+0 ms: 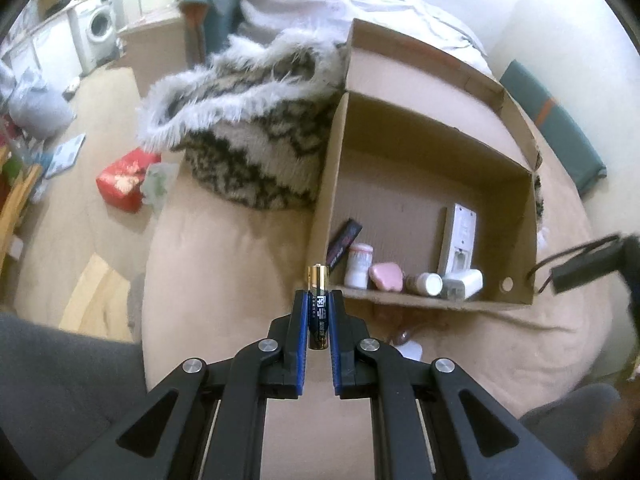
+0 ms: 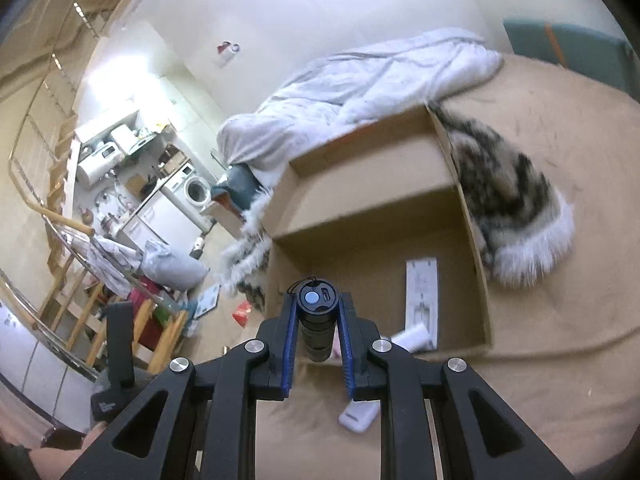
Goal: Organize rigid objects
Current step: 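Carry the battery and flashlight over into the box with both tools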
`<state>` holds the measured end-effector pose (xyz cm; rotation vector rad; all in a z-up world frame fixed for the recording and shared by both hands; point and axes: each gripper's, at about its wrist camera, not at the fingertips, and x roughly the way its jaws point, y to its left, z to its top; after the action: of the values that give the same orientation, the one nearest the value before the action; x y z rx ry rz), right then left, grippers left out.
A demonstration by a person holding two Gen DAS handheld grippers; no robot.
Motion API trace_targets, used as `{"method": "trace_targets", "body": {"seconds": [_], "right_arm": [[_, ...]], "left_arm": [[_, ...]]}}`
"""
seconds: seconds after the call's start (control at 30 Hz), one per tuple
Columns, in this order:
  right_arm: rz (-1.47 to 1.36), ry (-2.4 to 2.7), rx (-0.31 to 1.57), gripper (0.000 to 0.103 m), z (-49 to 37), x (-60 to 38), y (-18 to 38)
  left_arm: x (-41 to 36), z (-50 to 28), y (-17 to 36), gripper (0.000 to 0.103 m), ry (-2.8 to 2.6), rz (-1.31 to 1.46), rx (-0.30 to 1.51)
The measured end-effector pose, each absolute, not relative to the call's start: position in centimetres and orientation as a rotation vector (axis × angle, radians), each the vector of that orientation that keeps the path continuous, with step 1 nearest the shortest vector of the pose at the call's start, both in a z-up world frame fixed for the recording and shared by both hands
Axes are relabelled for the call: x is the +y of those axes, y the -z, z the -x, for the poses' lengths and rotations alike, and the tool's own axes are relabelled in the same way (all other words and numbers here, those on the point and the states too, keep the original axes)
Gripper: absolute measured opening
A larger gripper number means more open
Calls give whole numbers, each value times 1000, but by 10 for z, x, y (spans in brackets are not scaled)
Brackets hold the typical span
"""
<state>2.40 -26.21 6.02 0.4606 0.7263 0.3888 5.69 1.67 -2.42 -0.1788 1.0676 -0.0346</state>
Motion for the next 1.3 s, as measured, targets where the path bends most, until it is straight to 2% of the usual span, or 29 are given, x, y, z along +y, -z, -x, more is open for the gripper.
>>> {"method": "trace_targets", "body": {"seconds": [0.33,0.63,0.97,1.3], "right_arm": [[-384,-407,698,21,-58,-255,-78],[-382,-385,788,21,-93,-255,-38],[-430,-353,928,21,-111,-257,28],[-377,-350,1011,21,-129,-242,51]], "left_arm": [[-3,-98,13,9,62,159,1032],[-31,-139,22,9,85,105,1029],[-56,-155,61,9,116,-7,1047],[-51,-157,79,9,109,4,1089]]}}
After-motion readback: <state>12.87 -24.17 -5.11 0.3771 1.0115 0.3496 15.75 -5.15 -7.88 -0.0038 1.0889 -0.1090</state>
